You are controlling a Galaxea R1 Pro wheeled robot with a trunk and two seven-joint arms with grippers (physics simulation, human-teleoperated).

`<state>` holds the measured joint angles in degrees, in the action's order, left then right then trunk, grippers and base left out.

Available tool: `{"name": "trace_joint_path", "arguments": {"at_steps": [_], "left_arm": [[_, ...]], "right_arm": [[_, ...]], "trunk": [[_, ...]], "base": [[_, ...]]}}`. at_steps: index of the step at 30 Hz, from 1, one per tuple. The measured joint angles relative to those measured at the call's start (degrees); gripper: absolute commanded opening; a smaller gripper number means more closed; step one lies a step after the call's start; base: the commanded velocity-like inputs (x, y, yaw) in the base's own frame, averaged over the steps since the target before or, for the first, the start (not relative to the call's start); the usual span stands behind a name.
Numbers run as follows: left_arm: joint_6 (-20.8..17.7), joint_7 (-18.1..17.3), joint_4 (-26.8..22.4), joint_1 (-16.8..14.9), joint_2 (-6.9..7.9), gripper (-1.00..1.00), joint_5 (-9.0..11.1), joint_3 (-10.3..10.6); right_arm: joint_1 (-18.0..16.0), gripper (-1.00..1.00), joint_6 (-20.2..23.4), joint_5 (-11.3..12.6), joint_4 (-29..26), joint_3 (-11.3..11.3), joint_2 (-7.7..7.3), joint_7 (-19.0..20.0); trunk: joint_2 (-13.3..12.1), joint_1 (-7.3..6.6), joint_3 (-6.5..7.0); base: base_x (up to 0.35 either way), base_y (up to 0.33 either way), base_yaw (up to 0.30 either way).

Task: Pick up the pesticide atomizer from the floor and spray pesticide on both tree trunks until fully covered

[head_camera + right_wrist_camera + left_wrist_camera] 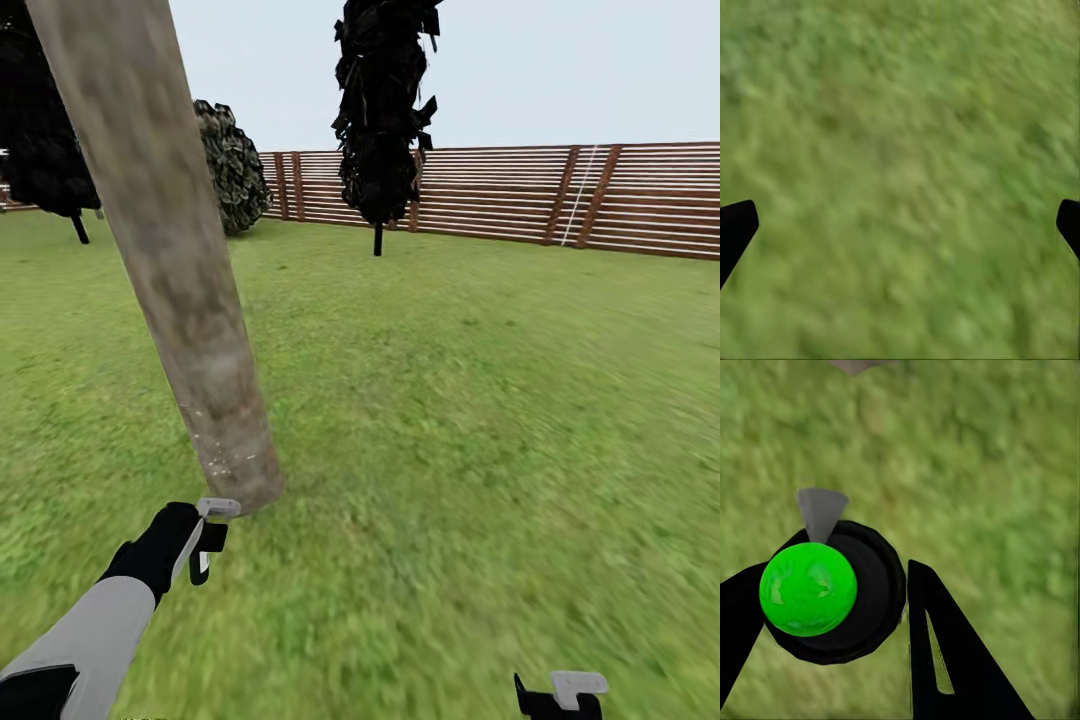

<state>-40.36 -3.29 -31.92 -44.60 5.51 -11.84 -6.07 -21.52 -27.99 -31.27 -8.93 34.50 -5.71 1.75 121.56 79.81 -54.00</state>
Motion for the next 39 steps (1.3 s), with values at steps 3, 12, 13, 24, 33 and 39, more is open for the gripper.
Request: {"name": "trace_joint_path", "arguments": {"at_steps": [3,12,13,24,33,39], "left_arm": [[0.00,-0.05,0.00,0.00,0.01,-1.00,0.00,0.00],[0.01,-0.06,0.02,-0.01,-0.01,-1.00,0.00,0.00],[0.02,-0.06,0.02,-0.01,-0.01,-1.00,-0.01,0.00],[0.01,-0.06,-0.04,-0.01,-0.01,-1.00,0.00,0.07],[-0.75,-0.57,-2.03,-0.57,-0.09,-1.00,5.56,-1.40],[-14.11,-0.50,-3.05,-8.87,-0.32,-1.00,6.43,-0.94]], "right_arm": [[0.00,1.00,-0.02,0.00,0.00,0.00,0.00,0.00],[-0.02,1.00,-0.02,0.00,-0.01,0.00,0.00,0.00],[-0.01,1.00,-0.01,0.00,-0.01,0.00,0.00,0.00],[0.00,1.00,-0.04,0.00,0.00,0.00,0.13,0.00],[0.01,1.00,-0.01,0.00,0.00,0.01,0.26,0.00],[0.01,1.00,-0.03,-0.01,-0.01,0.01,0.26,0.08]], "trunk": [[0.00,0.00,0.00],[0.00,0.00,0.00],[0.00,0.00,0.00],[0.00,0.01,0.00],[0.00,0.01,0.00],[0.00,0.01,0.01]], "base": [[0.170,-0.301,0.277],[0.175,-0.296,0.224],[0.170,-0.295,0.026],[0.113,-0.301,0.051],[-0.069,-0.130,0.270],[-0.001,-0.001,0.267]]}}
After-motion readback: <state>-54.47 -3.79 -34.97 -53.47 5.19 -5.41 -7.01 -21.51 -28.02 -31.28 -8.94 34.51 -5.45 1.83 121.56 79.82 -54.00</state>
